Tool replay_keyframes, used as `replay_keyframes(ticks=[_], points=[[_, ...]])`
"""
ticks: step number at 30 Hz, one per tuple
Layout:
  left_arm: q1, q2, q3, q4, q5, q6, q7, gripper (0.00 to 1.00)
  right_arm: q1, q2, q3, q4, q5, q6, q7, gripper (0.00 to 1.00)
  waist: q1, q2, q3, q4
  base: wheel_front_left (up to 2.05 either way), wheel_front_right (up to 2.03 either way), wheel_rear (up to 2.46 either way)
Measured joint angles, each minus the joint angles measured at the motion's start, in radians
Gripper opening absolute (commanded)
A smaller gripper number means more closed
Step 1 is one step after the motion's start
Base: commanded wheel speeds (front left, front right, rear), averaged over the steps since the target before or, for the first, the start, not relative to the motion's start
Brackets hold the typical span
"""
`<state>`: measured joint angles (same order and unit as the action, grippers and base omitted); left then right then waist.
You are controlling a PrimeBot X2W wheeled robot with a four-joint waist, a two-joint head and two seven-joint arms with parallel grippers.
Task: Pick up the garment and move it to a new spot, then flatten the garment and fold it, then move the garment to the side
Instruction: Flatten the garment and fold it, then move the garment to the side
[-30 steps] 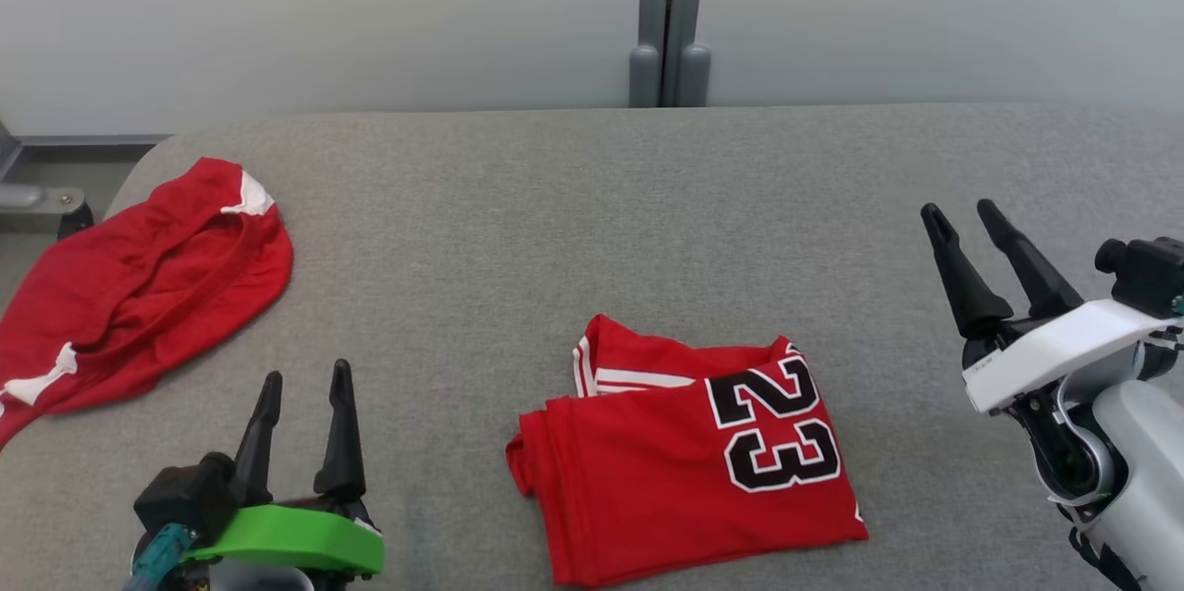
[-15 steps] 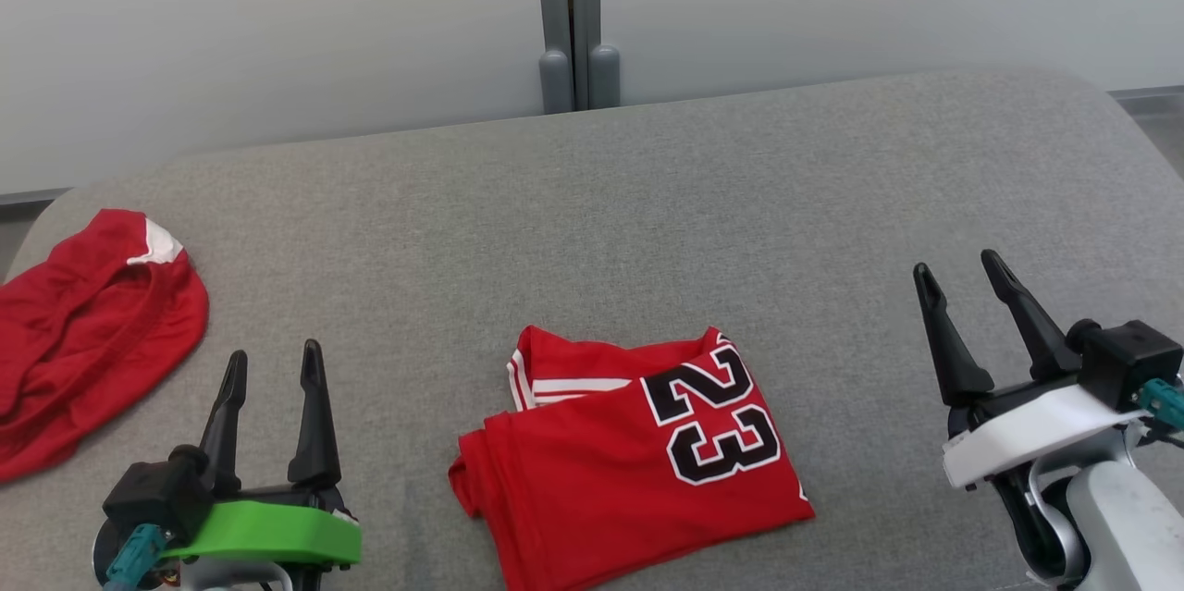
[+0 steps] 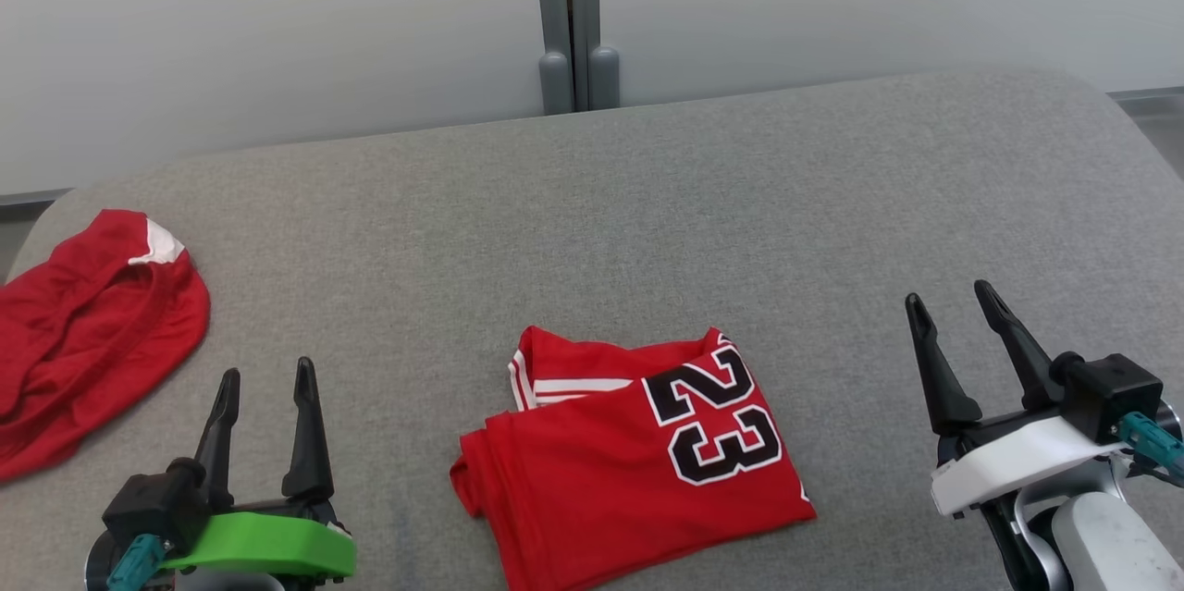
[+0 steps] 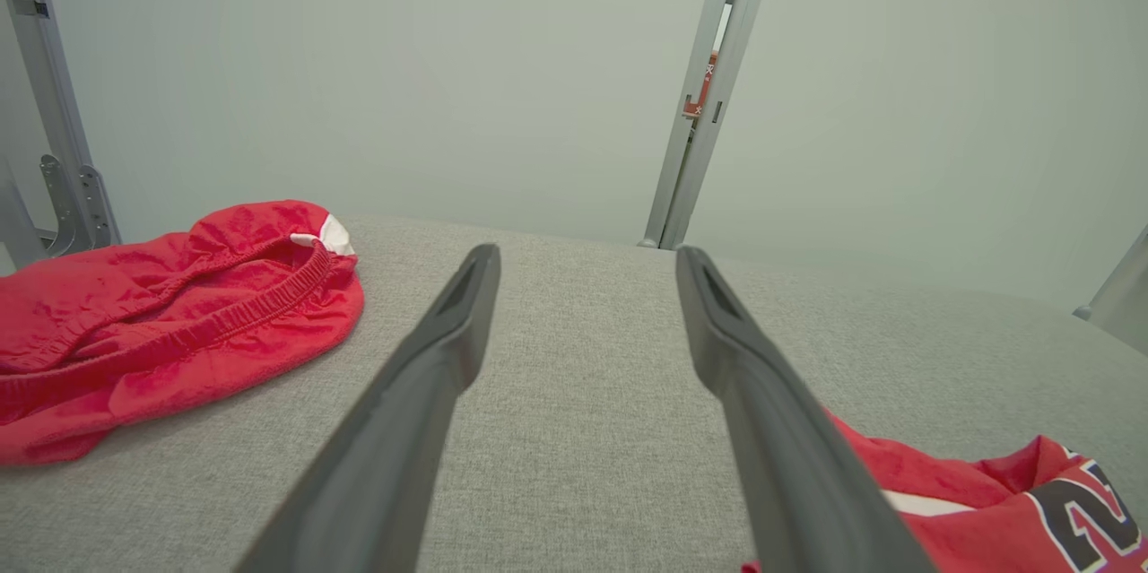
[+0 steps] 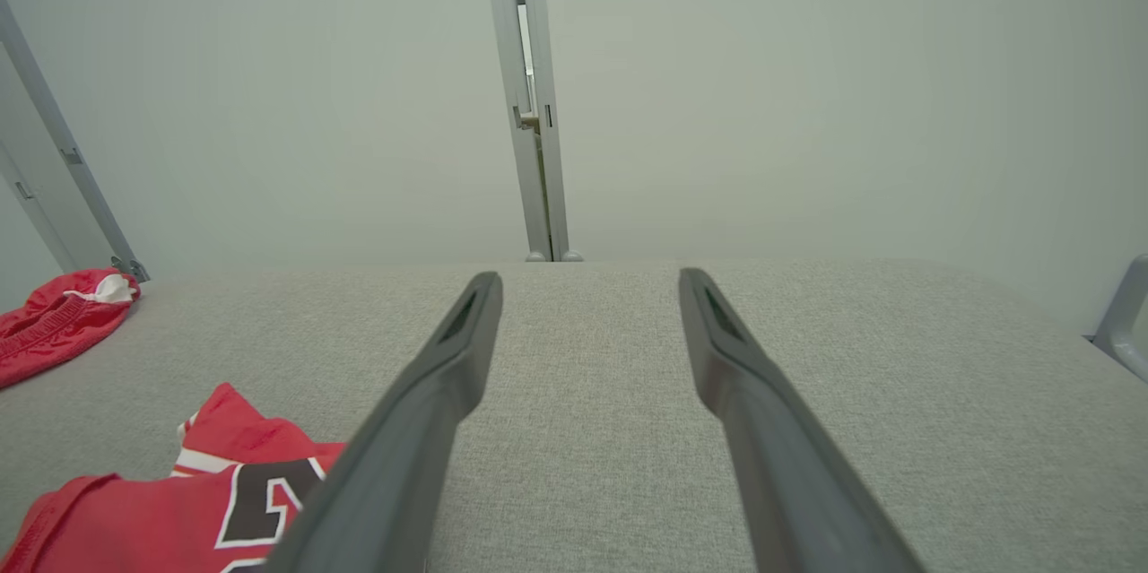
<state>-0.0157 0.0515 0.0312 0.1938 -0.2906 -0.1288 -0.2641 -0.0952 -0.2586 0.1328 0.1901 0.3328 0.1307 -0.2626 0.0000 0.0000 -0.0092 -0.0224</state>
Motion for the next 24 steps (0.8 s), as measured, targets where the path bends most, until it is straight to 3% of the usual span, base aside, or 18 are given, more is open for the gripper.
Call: replay_keyframes(ticks=[7,11,24], points=[[-0.002,-0.001,-0.011,0.001,-0.038,0.000,0.000,1.00,-0.002,-0.005,0.025,0.034,0.007,0.000,0.000,1.00,0.0000,0.0000,-0.001,0.022,0.00,0.00,0.00],[-0.009,-0.002,-0.035,-0.001,-0.041,0.000,0.000,1.00,-0.046,-0.030,0.151,0.143,0.040,0.000,0.014,1.00,0.0000,0.0000,-0.004,0.046,0.00,0.00,0.00],[-0.012,0.001,-0.059,0.019,-0.033,0.000,0.000,1.00,-0.286,-0.063,0.456,0.445,0.254,0.001,0.258,1.00,0.0000,0.0000,-0.003,0.159,0.00,0.00,0.00]])
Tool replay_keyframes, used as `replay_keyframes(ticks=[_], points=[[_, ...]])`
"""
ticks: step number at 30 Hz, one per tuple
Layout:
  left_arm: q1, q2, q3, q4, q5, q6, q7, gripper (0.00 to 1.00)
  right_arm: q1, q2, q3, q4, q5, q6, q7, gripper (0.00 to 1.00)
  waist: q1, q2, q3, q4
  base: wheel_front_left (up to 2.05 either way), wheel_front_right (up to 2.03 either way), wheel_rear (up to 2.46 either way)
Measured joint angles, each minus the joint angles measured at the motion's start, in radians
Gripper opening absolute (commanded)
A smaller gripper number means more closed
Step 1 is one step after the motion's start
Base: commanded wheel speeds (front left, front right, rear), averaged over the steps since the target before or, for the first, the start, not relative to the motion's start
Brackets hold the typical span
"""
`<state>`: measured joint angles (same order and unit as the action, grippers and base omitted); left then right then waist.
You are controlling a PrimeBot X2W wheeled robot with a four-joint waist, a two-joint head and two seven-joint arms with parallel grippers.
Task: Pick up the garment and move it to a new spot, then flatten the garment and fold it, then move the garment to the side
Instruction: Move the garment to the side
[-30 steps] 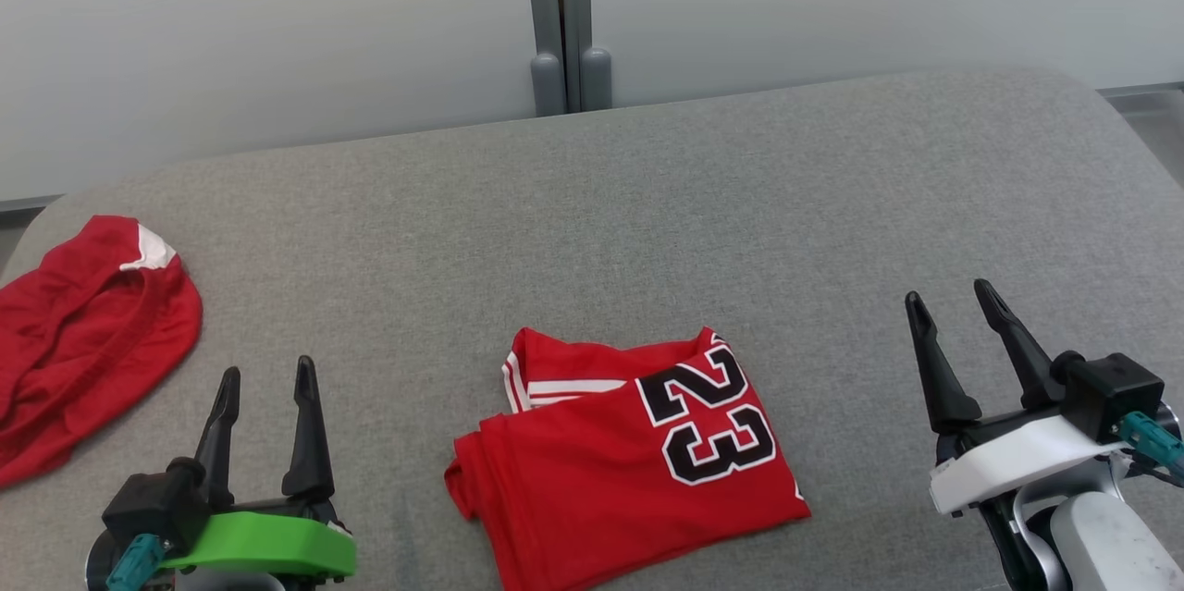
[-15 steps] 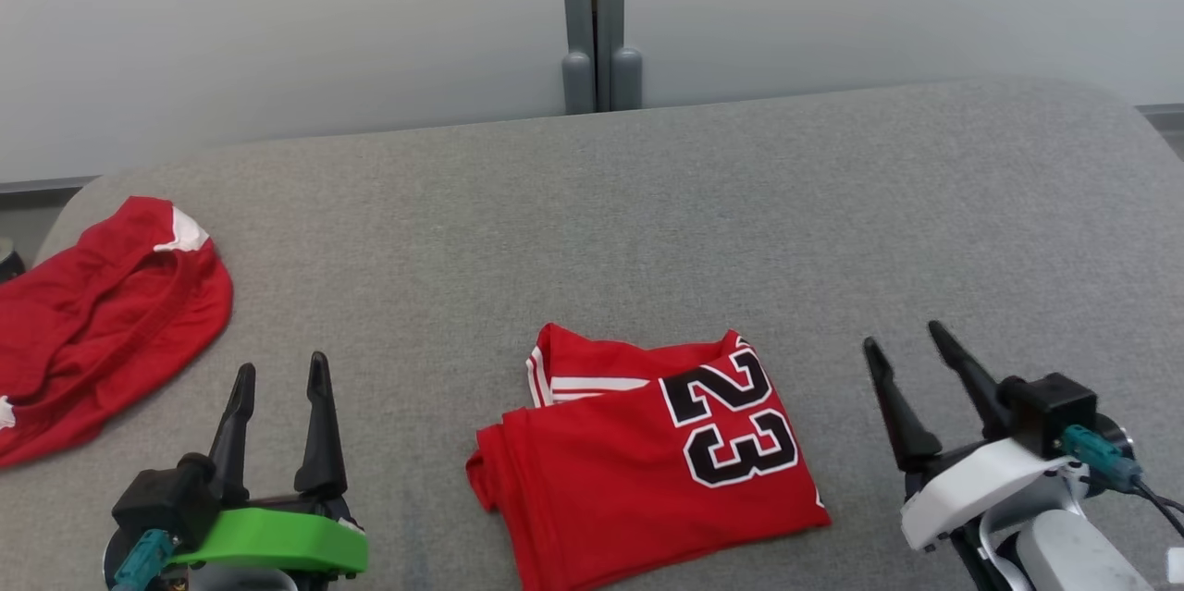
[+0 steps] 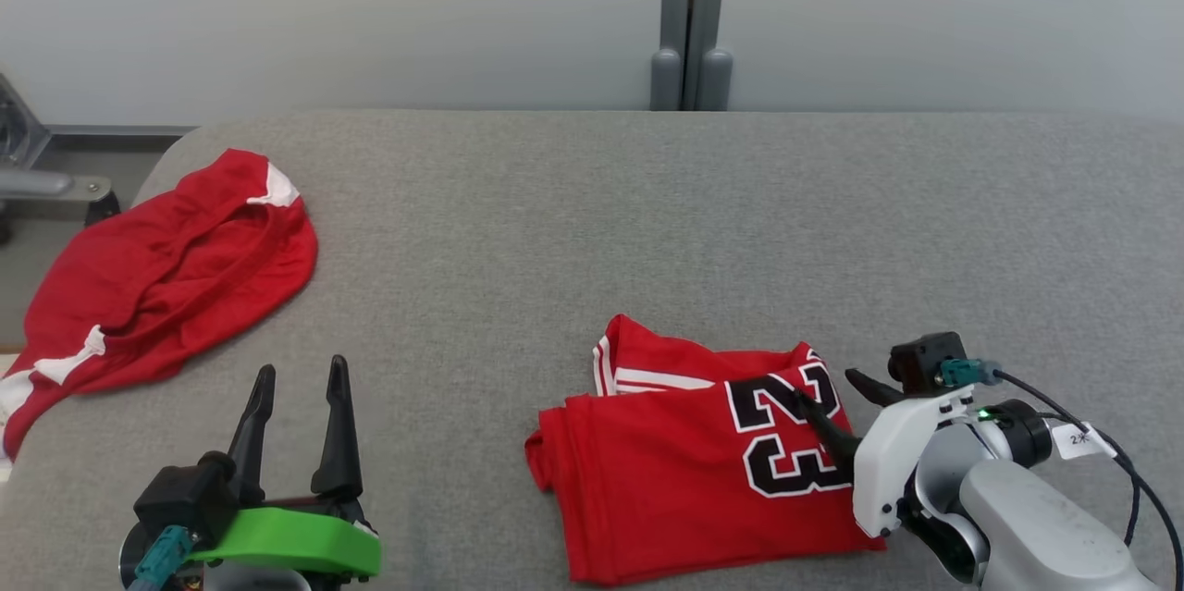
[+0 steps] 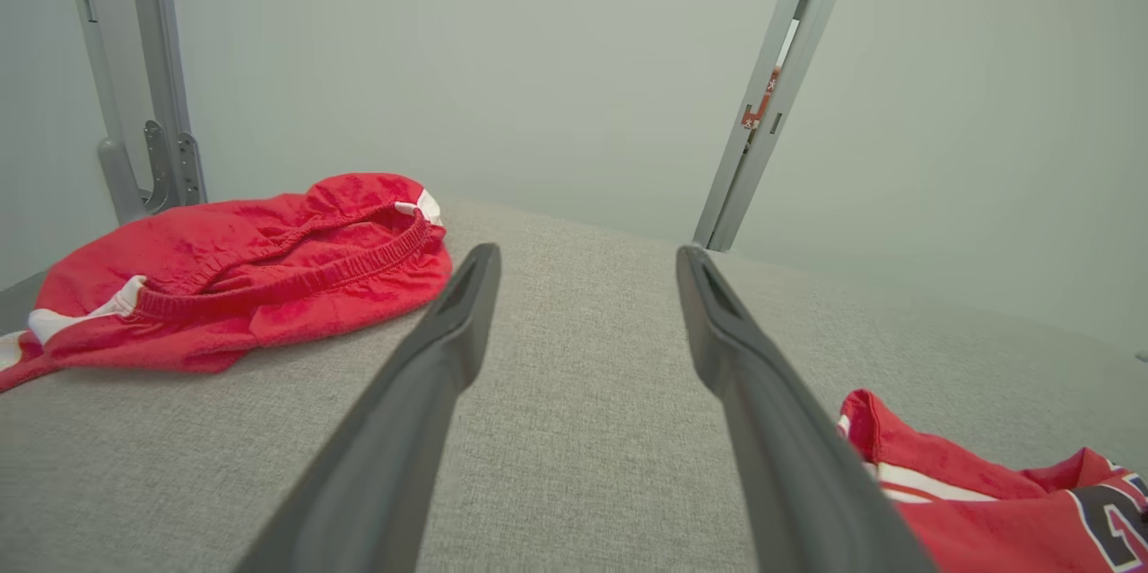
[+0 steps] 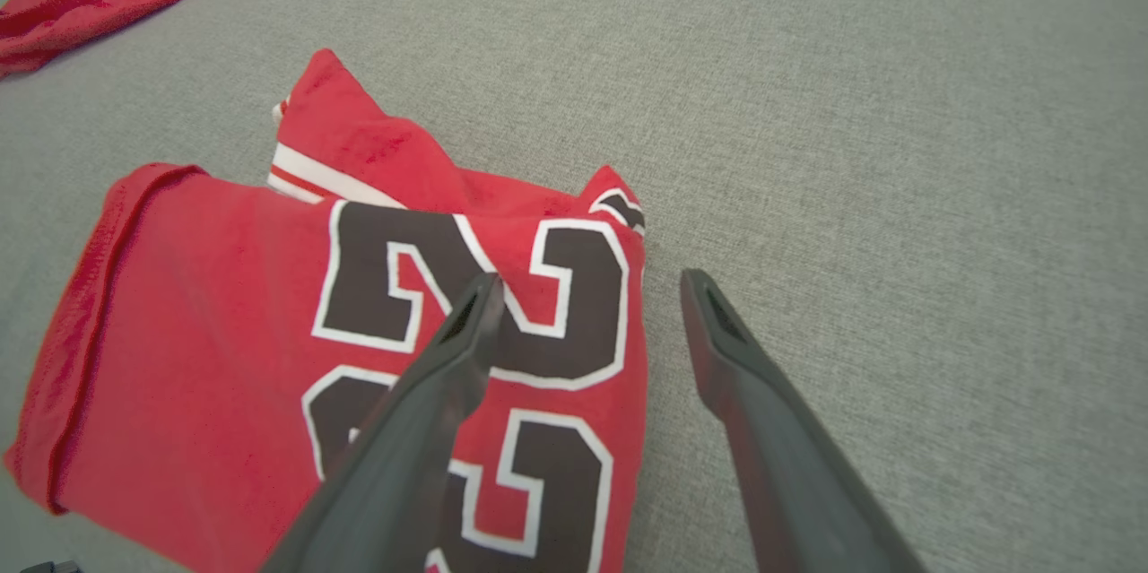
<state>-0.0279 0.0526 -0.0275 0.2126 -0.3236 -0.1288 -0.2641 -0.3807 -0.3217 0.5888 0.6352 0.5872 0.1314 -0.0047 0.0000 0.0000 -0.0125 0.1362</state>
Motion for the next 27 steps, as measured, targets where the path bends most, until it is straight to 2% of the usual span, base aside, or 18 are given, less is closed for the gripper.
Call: replay_keyframes(ticks=[13,14,15,17,27], points=[[-0.005,0.000,-0.005,0.007,-0.004,0.000,0.000,1.00,-0.097,-0.050,0.129,0.139,0.171,0.000,0.127,1.00,0.0000,0.0000,0.027,0.071,0.00,0.00,0.00],[-0.006,0.000,-0.005,0.006,-0.006,0.000,0.000,1.00,-0.104,-0.057,0.132,0.143,0.187,0.000,0.127,0.58,0.0000,0.0000,0.032,0.072,0.00,0.00,0.00],[-0.007,0.000,-0.004,0.006,-0.007,0.000,0.000,1.00,-0.109,-0.062,0.135,0.147,0.205,0.000,0.131,0.46,0.0000,0.0000,0.036,0.074,0.00,0.00,0.00],[-0.009,-0.001,-0.001,0.006,-0.009,0.000,0.000,1.00,-0.113,-0.073,0.144,0.146,0.266,0.000,0.142,0.00,0.0000,0.0000,0.047,0.076,0.00,0.00,0.00],[-0.019,-0.001,-0.001,0.006,-0.009,0.000,0.000,1.00,-0.159,-0.115,0.161,0.078,0.420,0.000,0.093,0.00,0.0000,0.0000,0.052,0.057,0.00,0.00,0.00]])
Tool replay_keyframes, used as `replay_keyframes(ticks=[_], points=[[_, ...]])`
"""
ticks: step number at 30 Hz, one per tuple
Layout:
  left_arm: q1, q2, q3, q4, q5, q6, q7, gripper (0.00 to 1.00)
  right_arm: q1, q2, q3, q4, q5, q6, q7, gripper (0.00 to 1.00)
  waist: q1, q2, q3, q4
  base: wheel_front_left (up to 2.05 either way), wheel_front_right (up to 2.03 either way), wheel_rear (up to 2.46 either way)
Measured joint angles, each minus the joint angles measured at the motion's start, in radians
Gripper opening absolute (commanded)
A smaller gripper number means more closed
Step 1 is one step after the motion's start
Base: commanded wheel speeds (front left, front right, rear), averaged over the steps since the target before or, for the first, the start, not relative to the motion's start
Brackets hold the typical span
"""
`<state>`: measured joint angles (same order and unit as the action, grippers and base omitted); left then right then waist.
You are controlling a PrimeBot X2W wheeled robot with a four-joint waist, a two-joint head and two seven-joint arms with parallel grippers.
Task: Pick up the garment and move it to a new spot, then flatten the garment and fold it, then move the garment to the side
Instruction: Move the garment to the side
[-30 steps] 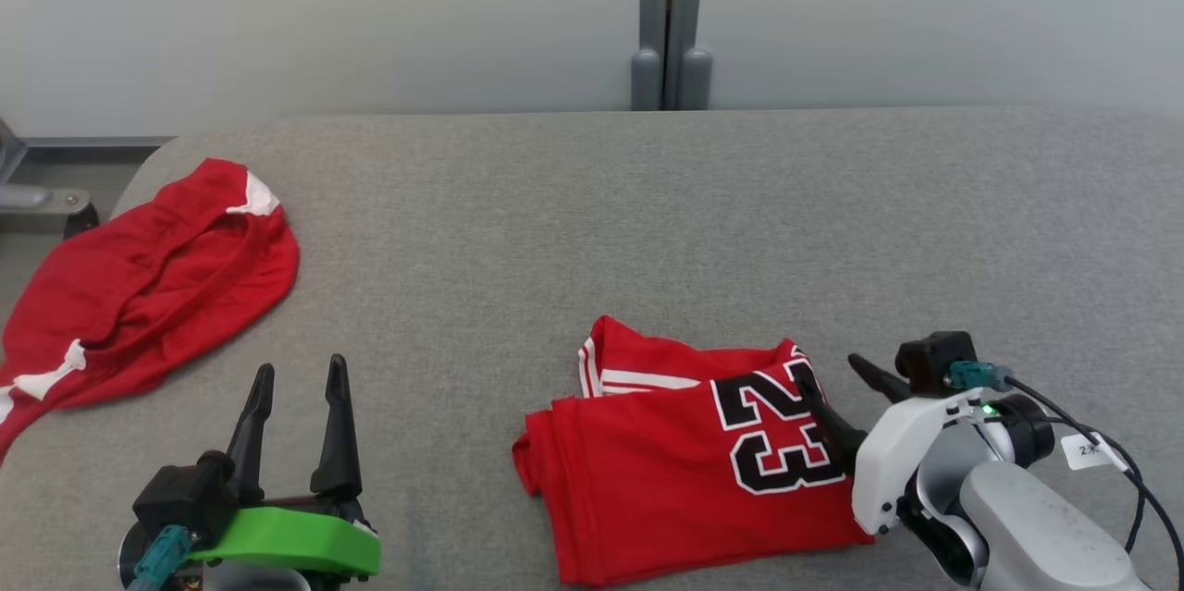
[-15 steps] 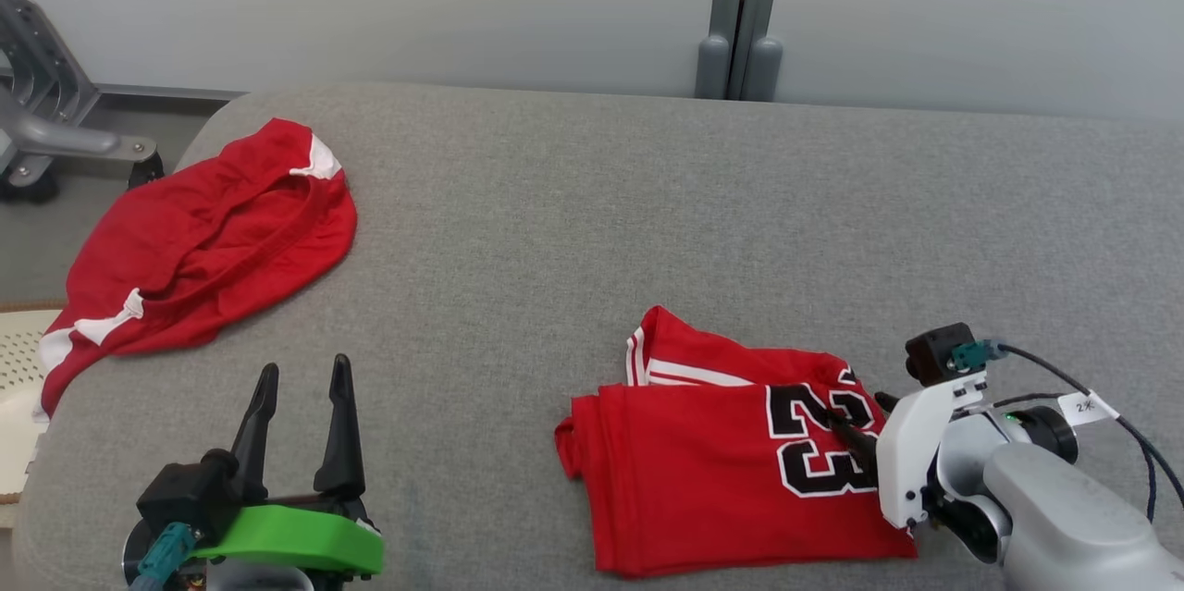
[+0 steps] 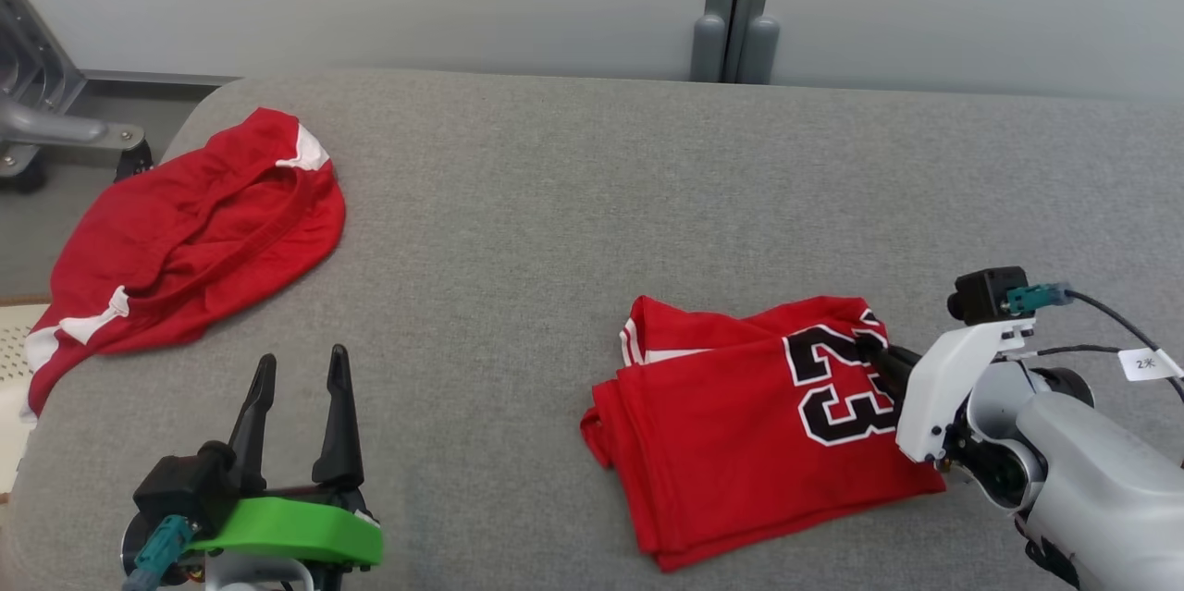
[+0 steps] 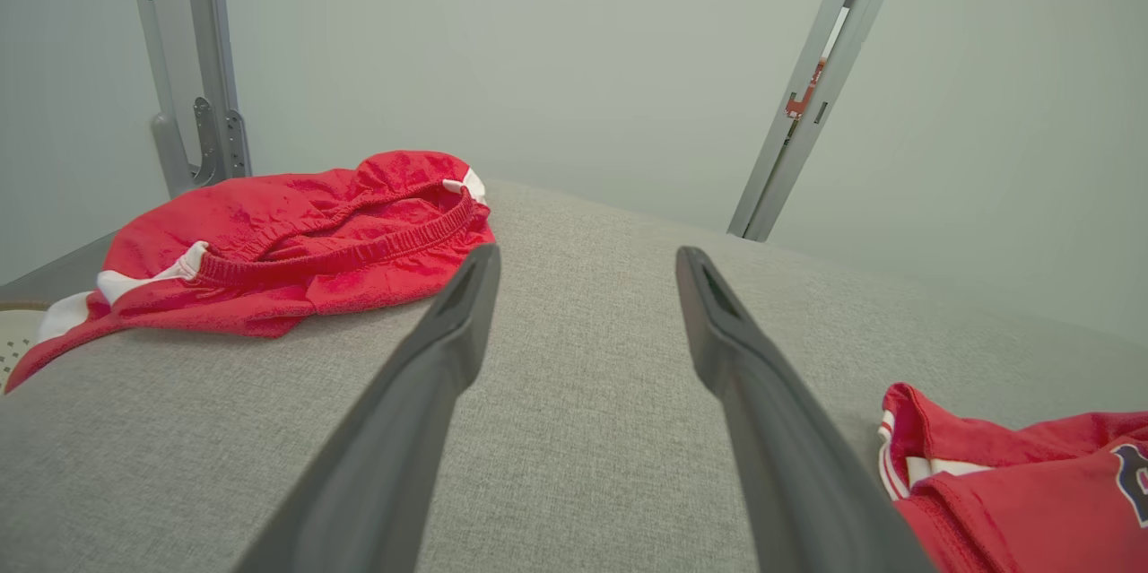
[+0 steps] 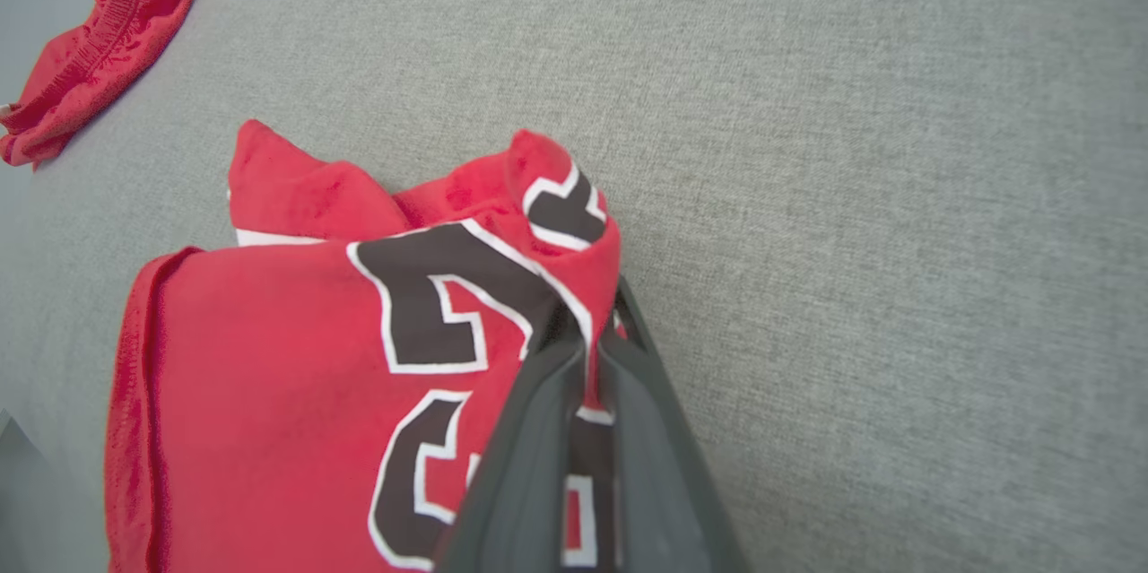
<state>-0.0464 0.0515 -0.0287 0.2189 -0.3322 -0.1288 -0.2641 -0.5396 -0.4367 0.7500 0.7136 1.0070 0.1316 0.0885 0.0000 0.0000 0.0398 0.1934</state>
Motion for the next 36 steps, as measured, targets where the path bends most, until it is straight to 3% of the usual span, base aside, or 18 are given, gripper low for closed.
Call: replay_keyframes(ticks=[11,22,29,36], points=[[-0.046,-0.001,-0.092,-0.006,-0.010,0.000,0.000,1.00,-0.075,-0.051,0.049,-0.084,0.129,0.000,0.031,0.00,0.0000,0.0000,-0.014,-0.094,0.00,0.00,0.00],[-0.099,-0.002,-0.156,-0.014,-0.010,0.000,0.000,1.00,-0.145,-0.072,0.090,-0.143,0.226,0.000,0.017,0.00,0.0000,0.0000,0.015,-0.273,0.00,0.00,0.00],[-0.140,0.000,-0.191,-0.004,-0.001,0.000,0.000,1.00,-0.165,-0.080,0.106,-0.146,0.275,-0.001,-0.030,0.00,0.0000,0.0000,0.055,-0.384,0.00,0.00,0.00],[-0.192,0.013,-0.225,-0.002,0.011,0.000,0.000,1.00,-0.223,-0.101,0.111,-0.152,0.322,-0.001,-0.057,0.00,0.0000,0.0000,0.140,-0.428,0.00,0.00,0.00]])
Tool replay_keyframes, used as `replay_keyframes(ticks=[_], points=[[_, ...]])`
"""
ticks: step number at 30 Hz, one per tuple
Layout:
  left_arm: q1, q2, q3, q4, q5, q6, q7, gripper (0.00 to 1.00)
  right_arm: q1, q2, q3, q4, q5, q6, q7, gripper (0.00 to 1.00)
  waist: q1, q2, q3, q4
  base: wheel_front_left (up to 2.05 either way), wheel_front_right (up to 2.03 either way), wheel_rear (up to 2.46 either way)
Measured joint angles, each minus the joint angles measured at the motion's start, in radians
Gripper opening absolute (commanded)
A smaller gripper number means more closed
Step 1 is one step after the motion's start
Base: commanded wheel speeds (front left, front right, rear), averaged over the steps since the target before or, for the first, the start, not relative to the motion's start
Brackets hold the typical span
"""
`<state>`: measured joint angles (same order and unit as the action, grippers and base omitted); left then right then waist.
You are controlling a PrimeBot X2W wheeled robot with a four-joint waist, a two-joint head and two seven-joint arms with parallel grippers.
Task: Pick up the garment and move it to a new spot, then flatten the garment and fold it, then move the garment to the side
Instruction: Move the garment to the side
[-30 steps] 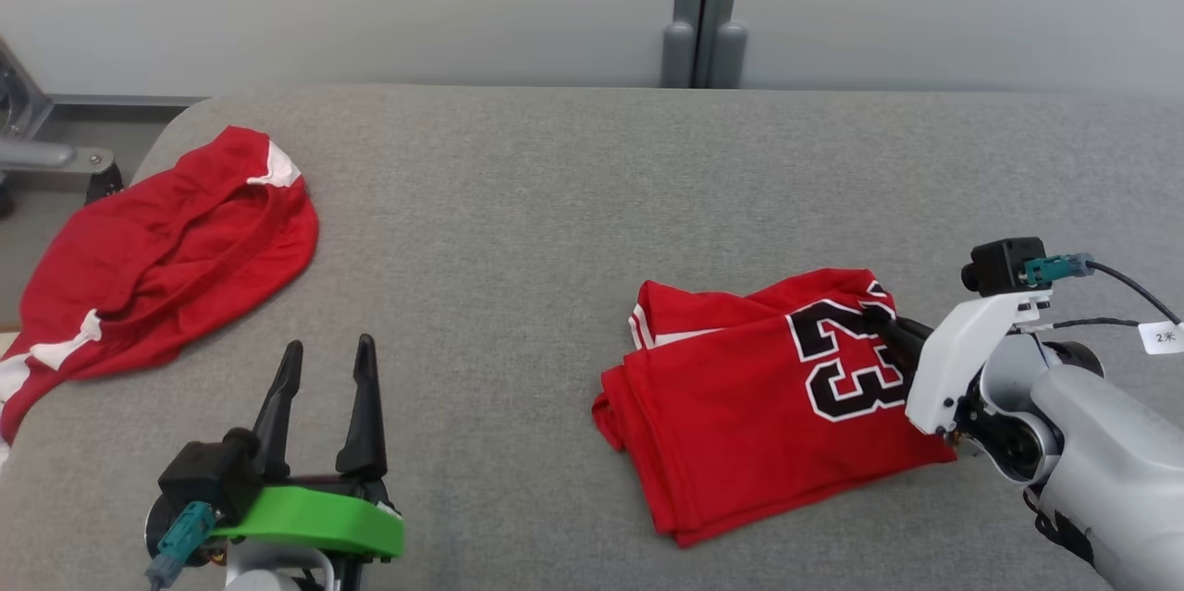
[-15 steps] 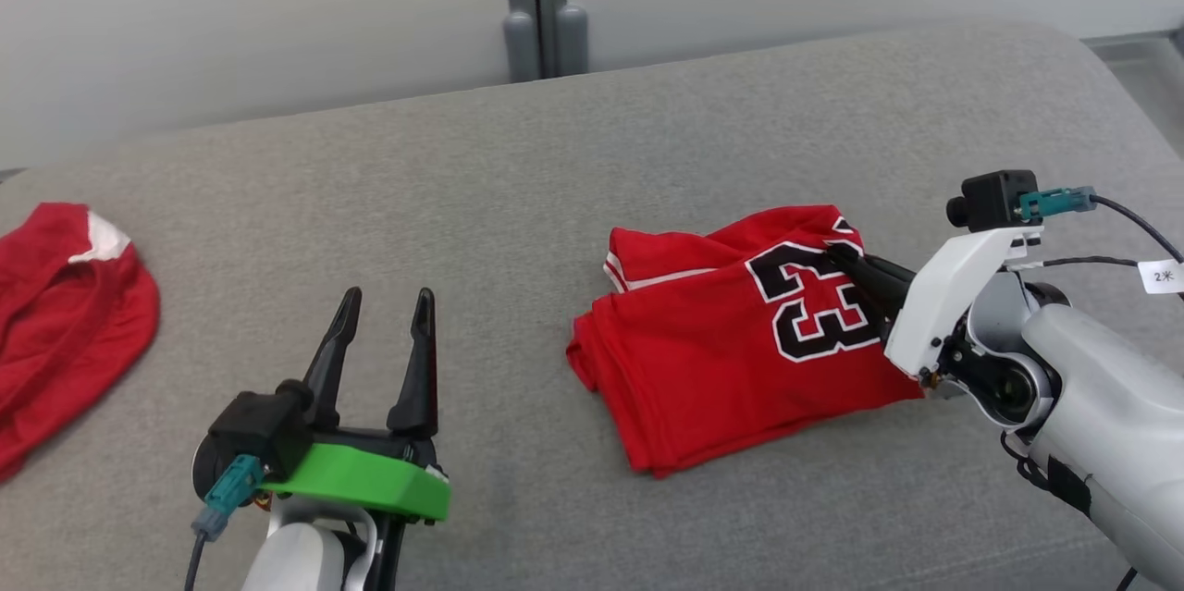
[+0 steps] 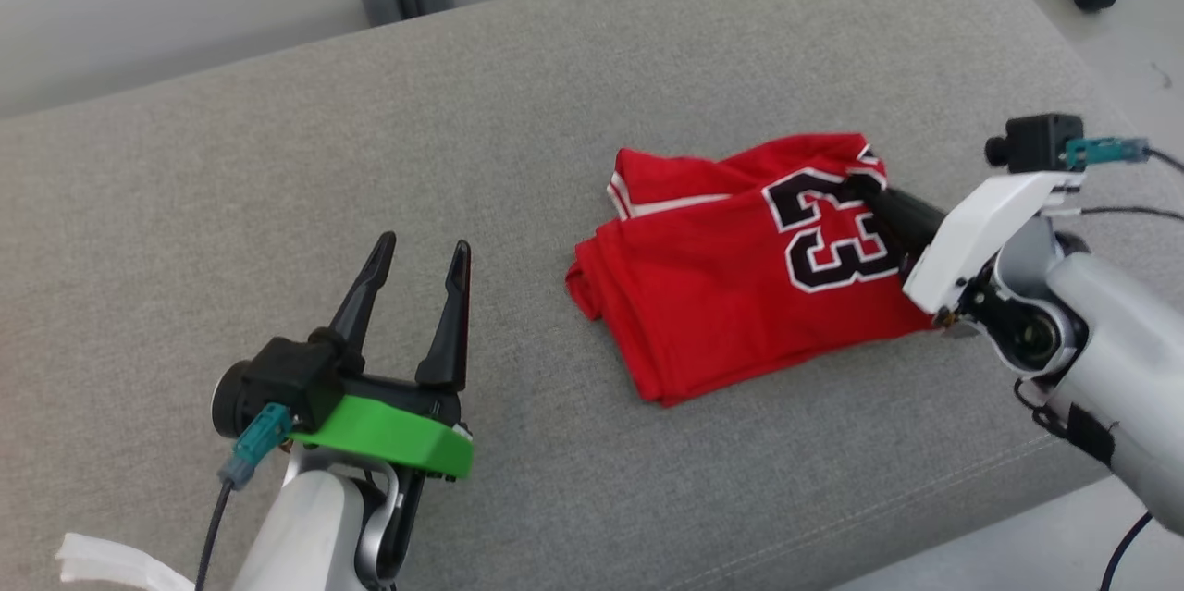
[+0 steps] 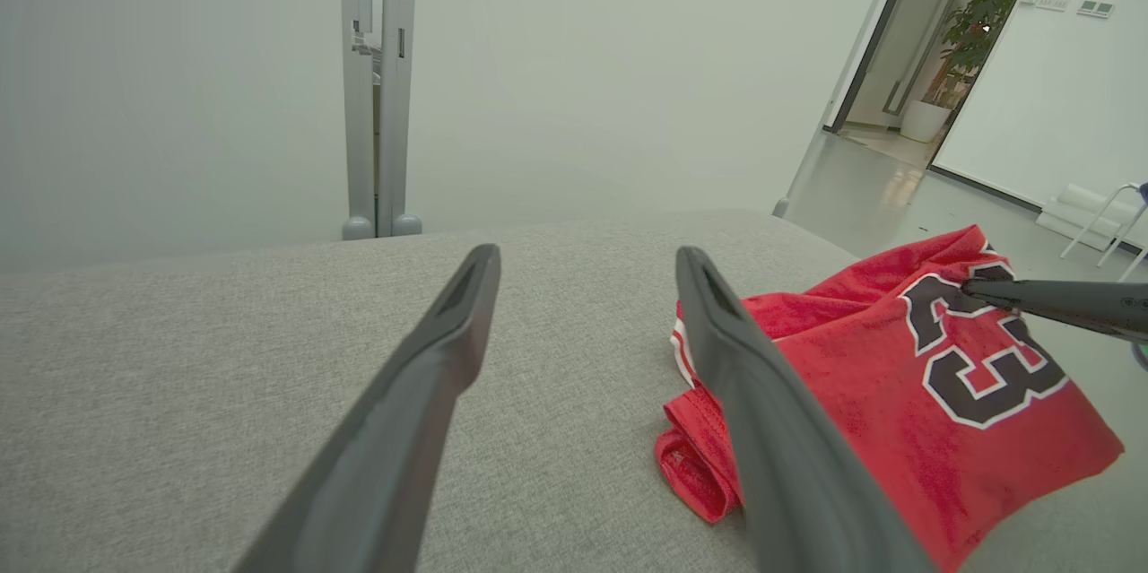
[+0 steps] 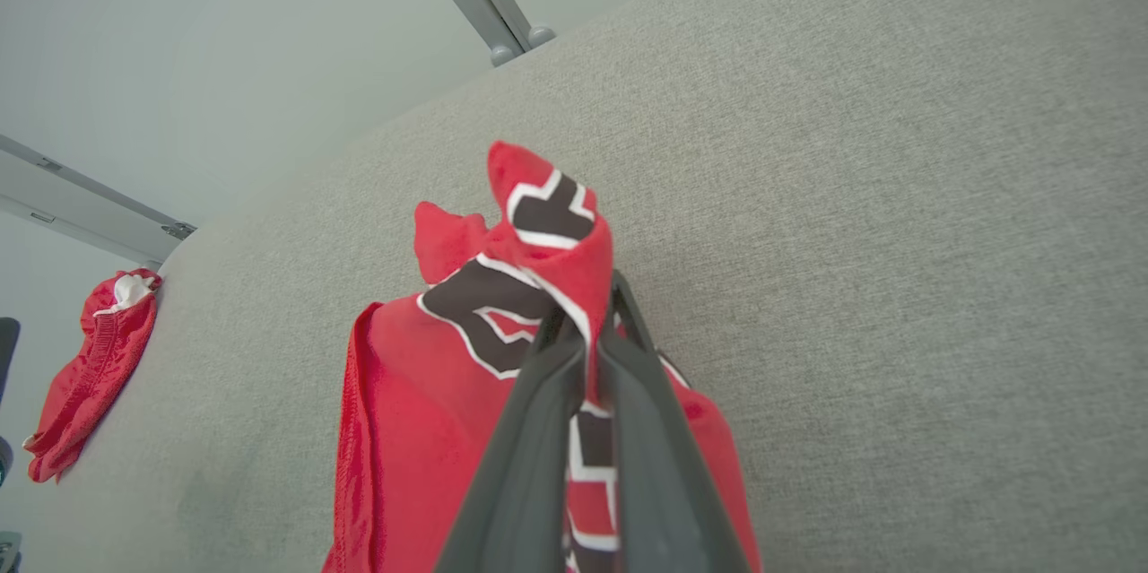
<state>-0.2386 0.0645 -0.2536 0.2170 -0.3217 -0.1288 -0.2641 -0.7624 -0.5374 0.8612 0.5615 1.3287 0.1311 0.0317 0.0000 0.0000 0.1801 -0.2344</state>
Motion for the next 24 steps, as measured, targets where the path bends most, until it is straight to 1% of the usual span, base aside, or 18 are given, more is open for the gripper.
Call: replay_keyframes(ticks=[5,10,14,18,21,24], points=[[-0.060,0.022,-0.004,-0.005,0.012,0.000,0.000,1.00,-0.106,-0.056,-0.014,0.021,0.025,0.000,0.006,0.00,0.0000,0.0000,0.086,-0.002,0.00,0.00,0.00],[-0.112,0.041,-0.005,-0.017,0.027,0.000,0.000,1.00,-0.232,-0.136,-0.040,0.068,0.028,0.000,0.014,0.00,0.0000,0.0000,0.190,0.016,0.00,0.00,0.00],[-0.145,0.042,0.010,-0.036,0.031,0.000,0.000,1.00,-0.307,-0.200,-0.034,0.138,-0.006,0.000,0.016,0.00,0.0001,0.0000,0.280,0.039,0.00,0.00,0.00],[-0.149,0.042,0.028,-0.046,0.034,0.000,0.000,1.00,-0.361,-0.255,-0.046,0.211,-0.010,0.000,0.007,0.00,0.0002,0.0000,0.359,0.068,0.00,0.00,0.00],[-0.151,0.039,0.033,-0.059,0.035,0.000,0.000,1.00,-0.391,-0.289,-0.044,0.270,-0.030,0.000,-0.003,0.00,0.0001,0.0000,0.406,0.093,0.00,0.00,0.00],[-0.156,0.032,0.035,-0.075,0.039,-0.003,-0.001,1.00,-0.422,-0.306,-0.031,0.329,-0.060,0.000,-0.005,0.00,0.0000,0.0000,0.439,0.122,0.00,0.00,0.00]])
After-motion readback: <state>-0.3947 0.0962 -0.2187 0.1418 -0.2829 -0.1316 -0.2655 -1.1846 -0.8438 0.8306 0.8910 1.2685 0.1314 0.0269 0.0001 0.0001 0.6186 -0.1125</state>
